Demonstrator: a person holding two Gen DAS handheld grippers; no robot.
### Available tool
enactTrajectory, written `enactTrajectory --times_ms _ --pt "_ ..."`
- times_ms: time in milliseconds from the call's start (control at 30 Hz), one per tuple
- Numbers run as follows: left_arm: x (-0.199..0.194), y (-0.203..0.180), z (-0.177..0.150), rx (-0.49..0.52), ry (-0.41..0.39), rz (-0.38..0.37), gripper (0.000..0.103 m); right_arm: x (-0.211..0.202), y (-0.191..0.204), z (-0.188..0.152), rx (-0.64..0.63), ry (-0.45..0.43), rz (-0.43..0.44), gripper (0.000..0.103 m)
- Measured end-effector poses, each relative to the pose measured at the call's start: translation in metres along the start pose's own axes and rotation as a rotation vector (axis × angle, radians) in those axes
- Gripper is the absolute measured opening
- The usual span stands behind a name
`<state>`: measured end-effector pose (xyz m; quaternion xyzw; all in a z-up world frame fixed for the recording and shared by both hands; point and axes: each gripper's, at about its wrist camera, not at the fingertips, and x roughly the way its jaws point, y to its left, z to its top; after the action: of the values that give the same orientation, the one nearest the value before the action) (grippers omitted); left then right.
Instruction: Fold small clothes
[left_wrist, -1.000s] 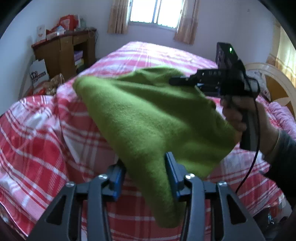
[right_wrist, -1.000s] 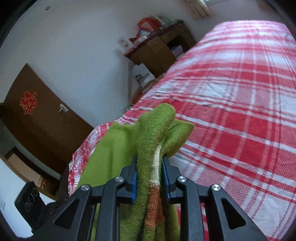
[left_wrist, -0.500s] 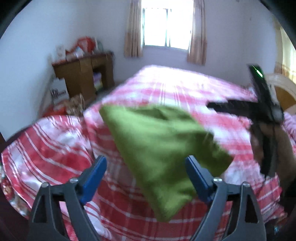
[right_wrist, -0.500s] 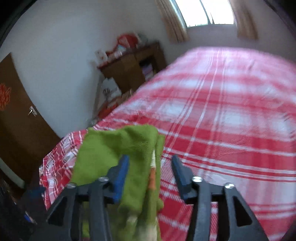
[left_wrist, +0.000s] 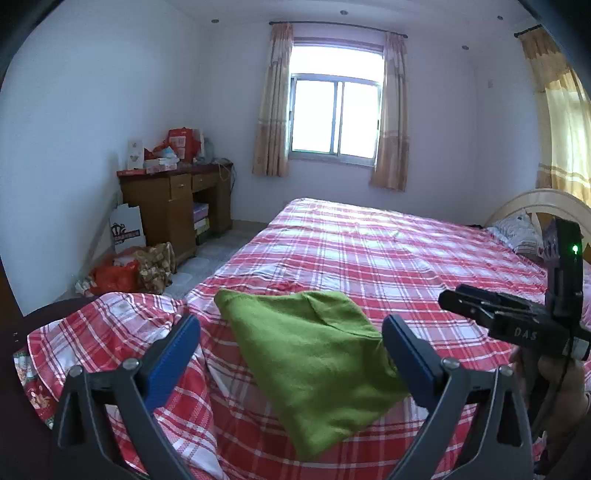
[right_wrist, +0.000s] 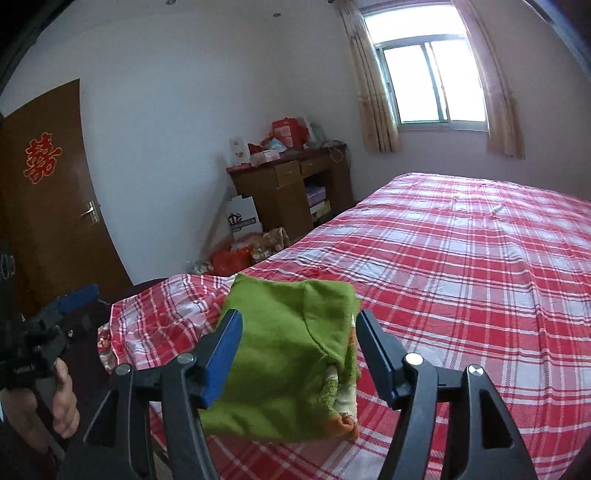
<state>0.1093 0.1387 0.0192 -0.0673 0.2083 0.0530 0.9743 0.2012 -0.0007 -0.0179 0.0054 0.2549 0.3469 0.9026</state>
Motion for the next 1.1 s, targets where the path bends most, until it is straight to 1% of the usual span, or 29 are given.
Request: enactTrajectory --times_ms 200,467,1100 --pt "0.004 0.003 -0.002 -0.009 0.002 0.004 0.101 -0.005 0.004 0.0 -0.01 -0.003 0.006 0.065" --pt "0.009 0.0 -0.008 -0.008 0.024 0.003 0.101 -0.005 0.004 -0.006 -0.007 0.008 0.007 0.065" --pt "0.009 0.0 -0.01 -0.009 0.029 0.003 0.101 -0.012 0.004 -0.009 0.002 0.0 0.015 0.065"
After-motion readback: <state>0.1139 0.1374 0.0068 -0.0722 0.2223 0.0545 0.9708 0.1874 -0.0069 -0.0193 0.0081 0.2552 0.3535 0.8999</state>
